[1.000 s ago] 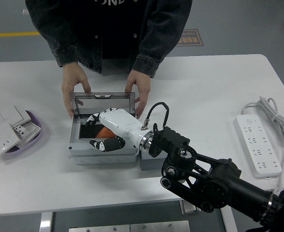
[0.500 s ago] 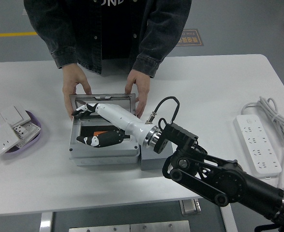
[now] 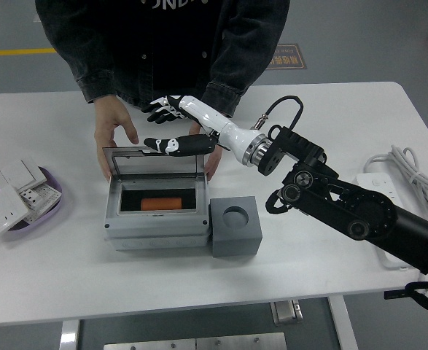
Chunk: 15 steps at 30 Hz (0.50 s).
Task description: Pick up the cylinder from the cube,place it in the box,flap close box
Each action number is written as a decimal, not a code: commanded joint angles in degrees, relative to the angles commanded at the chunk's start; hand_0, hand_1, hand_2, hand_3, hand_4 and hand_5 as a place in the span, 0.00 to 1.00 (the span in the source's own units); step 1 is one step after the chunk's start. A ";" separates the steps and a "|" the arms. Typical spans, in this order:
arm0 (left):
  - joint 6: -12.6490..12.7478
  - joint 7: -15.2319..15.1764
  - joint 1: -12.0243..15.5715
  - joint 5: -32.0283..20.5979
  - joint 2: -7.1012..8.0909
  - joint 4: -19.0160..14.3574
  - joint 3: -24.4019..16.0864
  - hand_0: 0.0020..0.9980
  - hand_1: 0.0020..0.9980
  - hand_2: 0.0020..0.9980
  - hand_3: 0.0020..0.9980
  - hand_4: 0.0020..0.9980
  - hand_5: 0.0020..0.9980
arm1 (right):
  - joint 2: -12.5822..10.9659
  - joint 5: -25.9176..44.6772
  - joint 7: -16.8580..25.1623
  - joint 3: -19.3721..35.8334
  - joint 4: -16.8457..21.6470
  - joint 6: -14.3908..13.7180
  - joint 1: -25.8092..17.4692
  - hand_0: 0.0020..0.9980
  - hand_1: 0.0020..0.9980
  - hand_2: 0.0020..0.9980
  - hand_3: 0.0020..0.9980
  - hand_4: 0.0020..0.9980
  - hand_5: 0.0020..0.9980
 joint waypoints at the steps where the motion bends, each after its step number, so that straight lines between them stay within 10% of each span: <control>1: -0.01 -0.02 -0.05 -0.01 0.01 0.00 0.00 0.64 0.67 0.66 0.70 0.75 0.32 | 0.02 0.47 0.07 -0.48 -1.10 0.01 0.23 0.78 0.70 0.72 0.75 0.77 0.36; 15: -0.09 -0.18 -0.07 0.13 -0.04 0.00 -0.16 0.64 0.67 0.66 0.70 0.75 0.32 | -2.71 -1.73 -1.52 -6.28 4.45 -0.24 -0.07 0.76 0.69 0.71 0.74 0.75 0.34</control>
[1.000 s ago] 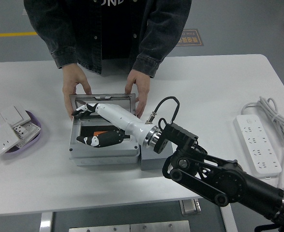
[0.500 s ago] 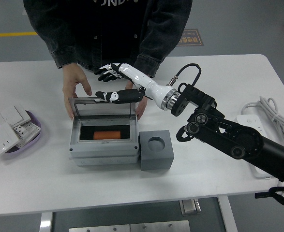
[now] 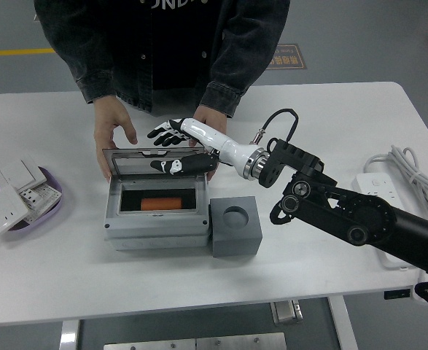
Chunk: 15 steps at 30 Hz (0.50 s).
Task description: Pick up the cylinder from the cube,place it in the box,flap close box
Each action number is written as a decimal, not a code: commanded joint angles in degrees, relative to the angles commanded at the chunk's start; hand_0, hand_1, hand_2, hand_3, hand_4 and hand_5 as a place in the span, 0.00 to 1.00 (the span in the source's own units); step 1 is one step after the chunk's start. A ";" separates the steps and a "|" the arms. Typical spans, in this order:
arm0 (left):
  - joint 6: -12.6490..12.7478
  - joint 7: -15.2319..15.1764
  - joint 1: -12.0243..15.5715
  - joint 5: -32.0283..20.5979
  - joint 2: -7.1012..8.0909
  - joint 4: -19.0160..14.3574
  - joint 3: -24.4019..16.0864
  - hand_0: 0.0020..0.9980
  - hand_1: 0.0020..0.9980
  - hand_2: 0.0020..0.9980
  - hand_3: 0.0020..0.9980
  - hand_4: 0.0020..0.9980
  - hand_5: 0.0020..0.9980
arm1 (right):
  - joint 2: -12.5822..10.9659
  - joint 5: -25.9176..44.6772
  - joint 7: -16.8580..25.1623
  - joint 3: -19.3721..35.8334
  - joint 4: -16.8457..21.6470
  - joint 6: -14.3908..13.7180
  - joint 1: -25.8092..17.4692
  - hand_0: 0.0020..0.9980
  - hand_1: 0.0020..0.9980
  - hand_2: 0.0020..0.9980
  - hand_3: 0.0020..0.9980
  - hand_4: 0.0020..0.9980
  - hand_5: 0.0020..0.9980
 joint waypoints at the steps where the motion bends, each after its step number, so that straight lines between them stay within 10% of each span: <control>1: 0.00 -0.04 -0.01 -0.04 0.01 0.00 0.03 0.64 0.67 0.66 0.70 0.75 0.32 | -0.27 -0.07 -0.05 -0.32 0.75 -0.05 -0.13 0.76 0.69 0.71 0.74 0.74 0.33; 15: -0.06 -0.95 -0.02 -1.34 -0.11 0.00 1.36 0.64 0.67 0.66 0.70 0.75 0.32 | -3.95 1.75 0.66 -3.89 9.42 -0.93 -4.95 0.77 0.69 0.71 0.74 0.73 0.34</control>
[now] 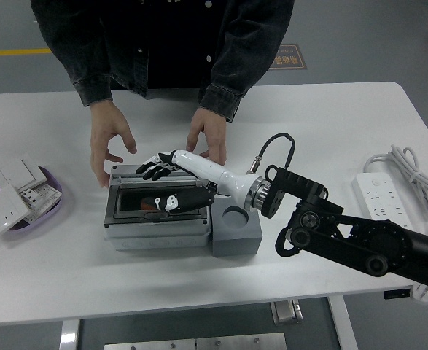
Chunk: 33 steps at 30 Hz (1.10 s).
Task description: Pick up the cylinder from the cube,place it in the box,flap close box
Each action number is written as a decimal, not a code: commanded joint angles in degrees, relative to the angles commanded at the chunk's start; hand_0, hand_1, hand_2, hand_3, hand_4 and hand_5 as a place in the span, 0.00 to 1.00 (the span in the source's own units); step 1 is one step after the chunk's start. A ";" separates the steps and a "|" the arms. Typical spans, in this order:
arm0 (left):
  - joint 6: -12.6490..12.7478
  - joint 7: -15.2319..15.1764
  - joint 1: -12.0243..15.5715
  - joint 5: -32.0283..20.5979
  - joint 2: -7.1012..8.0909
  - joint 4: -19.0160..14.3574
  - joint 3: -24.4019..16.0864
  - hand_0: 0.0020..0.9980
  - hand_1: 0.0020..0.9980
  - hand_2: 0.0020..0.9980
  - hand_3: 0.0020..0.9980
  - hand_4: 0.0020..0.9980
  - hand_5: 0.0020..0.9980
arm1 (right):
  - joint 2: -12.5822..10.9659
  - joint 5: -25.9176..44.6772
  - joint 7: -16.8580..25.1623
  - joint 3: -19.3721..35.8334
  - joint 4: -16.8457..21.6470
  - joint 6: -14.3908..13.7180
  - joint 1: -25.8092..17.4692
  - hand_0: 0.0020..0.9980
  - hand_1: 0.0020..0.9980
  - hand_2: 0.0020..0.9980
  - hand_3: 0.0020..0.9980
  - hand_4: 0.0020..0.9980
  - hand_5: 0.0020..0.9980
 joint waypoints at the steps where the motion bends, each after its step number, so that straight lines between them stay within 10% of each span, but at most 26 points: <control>1: -0.01 -0.07 -0.02 -0.11 0.00 0.00 0.12 0.64 0.67 0.66 0.70 0.75 0.32 | -0.14 0.55 0.24 -0.32 0.01 0.09 -0.57 0.77 0.69 0.71 0.74 0.73 0.34; 13: 0.07 -0.46 -0.19 -1.08 0.11 0.00 0.90 0.64 0.67 0.66 0.70 0.75 0.32 | -0.40 3.50 2.61 3.96 0.77 -0.20 -5.88 0.73 0.69 0.71 0.73 0.71 0.34; 33: 0.05 -0.11 0.30 -1.65 -0.02 0.00 1.70 0.64 0.67 0.66 0.70 0.75 0.32 | 1.69 -6.39 4.73 34.08 5.43 0.27 -26.96 0.72 0.68 0.71 0.72 0.70 0.34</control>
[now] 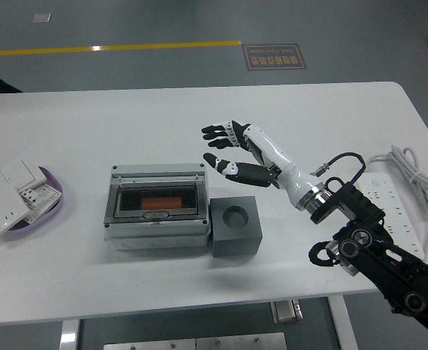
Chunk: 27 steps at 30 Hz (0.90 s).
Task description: Pick up the cylinder from the cube,place it in the box,flap close box
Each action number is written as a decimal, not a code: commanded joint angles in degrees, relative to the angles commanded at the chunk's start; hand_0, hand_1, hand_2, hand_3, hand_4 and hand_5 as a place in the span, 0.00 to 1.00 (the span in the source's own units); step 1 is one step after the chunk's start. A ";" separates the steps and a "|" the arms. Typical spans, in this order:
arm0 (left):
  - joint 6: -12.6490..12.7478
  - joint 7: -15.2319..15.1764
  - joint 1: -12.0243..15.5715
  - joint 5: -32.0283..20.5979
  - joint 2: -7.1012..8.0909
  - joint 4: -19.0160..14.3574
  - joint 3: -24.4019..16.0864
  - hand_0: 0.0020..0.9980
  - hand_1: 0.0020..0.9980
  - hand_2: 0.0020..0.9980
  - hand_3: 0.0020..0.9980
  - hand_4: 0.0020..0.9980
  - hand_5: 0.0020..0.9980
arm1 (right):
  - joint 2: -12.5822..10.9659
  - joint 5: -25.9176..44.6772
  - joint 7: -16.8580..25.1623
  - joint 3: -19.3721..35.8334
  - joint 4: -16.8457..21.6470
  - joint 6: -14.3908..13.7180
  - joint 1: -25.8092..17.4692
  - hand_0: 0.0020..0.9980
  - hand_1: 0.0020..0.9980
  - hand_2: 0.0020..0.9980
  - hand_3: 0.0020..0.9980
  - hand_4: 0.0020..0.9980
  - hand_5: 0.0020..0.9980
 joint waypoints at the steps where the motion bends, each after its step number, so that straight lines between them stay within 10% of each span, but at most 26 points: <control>1: 0.00 -0.03 -0.07 -0.05 0.07 0.00 0.05 0.64 0.67 0.66 0.70 0.75 0.32 | 0.08 0.36 0.26 1.68 -0.28 0.02 -1.28 0.72 0.68 0.71 0.71 0.69 0.33; 14: -0.05 -0.21 -0.53 -0.53 1.17 0.00 0.78 0.64 0.67 0.66 0.70 0.75 0.32 | 3.70 -0.15 2.35 18.43 -2.46 0.61 -7.98 0.72 0.68 0.70 0.70 0.67 0.33; 27: 0.11 -0.17 0.68 -1.88 1.47 0.00 1.73 0.64 0.67 0.66 0.70 0.75 0.32 | 6.35 0.94 3.67 20.39 -6.15 1.70 -9.30 0.72 0.68 0.70 0.70 0.66 0.33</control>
